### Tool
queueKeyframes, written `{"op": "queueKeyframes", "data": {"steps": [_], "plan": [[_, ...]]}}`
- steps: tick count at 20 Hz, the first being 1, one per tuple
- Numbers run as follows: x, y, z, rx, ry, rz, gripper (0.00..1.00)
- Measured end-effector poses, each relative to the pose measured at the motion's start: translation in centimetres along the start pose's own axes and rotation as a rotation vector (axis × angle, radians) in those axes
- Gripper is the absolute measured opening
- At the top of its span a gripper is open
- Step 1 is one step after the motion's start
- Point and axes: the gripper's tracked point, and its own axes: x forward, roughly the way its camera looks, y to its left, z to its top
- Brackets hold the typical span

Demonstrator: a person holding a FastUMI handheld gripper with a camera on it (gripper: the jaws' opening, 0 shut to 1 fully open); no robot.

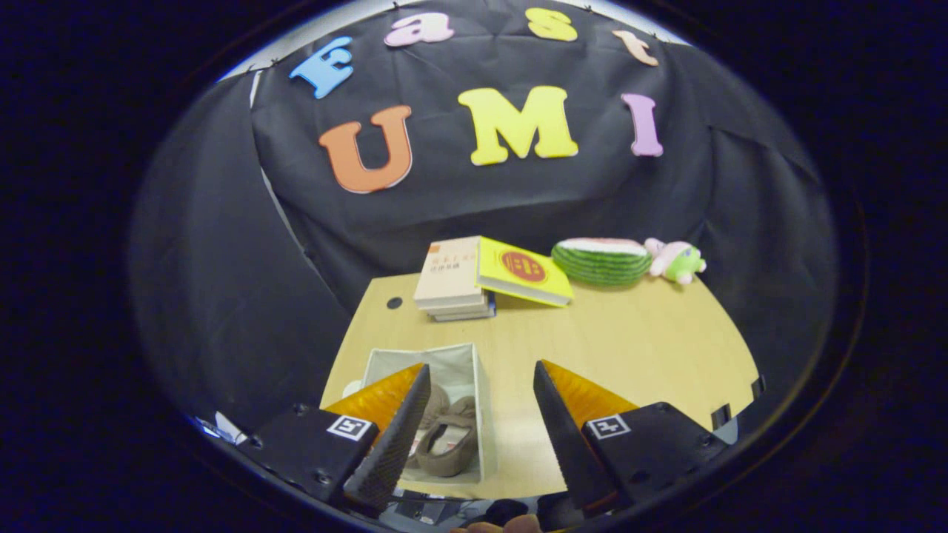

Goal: Open the storage box then place both shoes into the box .Put the left shoe in first, then the right shoe, with the right side of both shoes facing outward in a uniform manner.

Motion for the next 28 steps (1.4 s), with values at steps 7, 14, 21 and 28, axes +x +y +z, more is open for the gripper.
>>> {"op": "queueKeyframes", "data": {"steps": [7, 14, 21, 28], "plan": [[-3.5, -1.4, 2.6, -0.007, -0.274, -0.006, 1.0], [-5.2, -4.1, 2.3, -0.042, -0.367, -0.051, 1.0], [-6.0, -5.7, 1.4, -0.04, -0.368, -0.069, 1.0], [-6.5, -6.6, 1.2, -0.015, -0.376, -0.081, 1.0]]}}
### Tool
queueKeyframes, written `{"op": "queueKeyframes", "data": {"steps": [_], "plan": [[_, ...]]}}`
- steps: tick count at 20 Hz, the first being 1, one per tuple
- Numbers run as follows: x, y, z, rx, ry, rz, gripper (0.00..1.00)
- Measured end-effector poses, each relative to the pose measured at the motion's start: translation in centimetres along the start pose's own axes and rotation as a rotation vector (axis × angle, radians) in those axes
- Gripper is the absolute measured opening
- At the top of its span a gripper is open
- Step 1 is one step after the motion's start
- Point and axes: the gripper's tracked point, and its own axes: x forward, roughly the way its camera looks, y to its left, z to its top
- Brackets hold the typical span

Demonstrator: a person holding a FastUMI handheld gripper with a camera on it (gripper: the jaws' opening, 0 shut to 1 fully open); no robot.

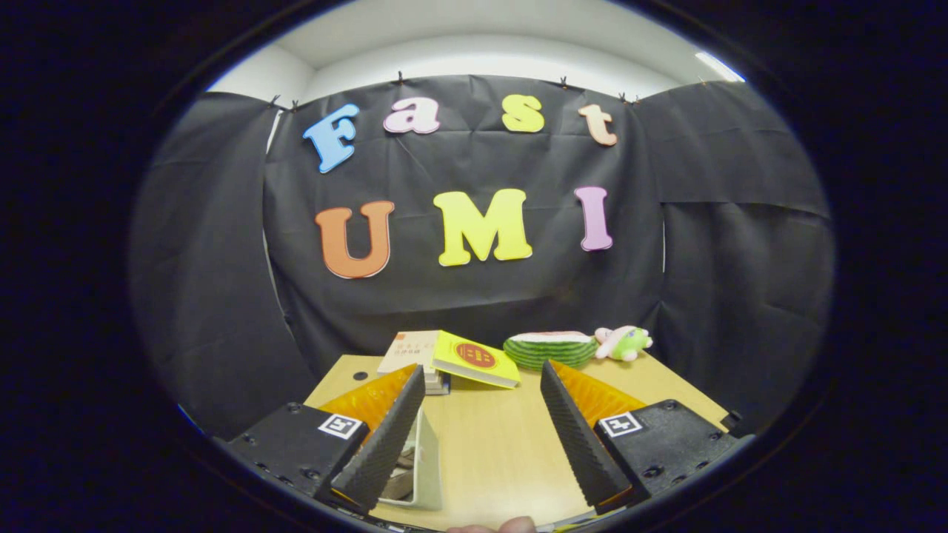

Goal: Open the storage box then place both shoes into the box .Put the left shoe in first, then the right shoe, with the right side of both shoes facing outward in a uniform manner.

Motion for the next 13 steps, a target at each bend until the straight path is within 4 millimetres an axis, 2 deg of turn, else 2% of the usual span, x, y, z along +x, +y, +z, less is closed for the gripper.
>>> {"op": "queueKeyframes", "data": {"steps": [6, 13], "plan": [[0.3, -1.3, -1.0, 0.013, 0.021, -0.024, 1.0], [-0.4, -2.2, -0.3, -0.005, 0.003, -0.033, 1.0]]}}
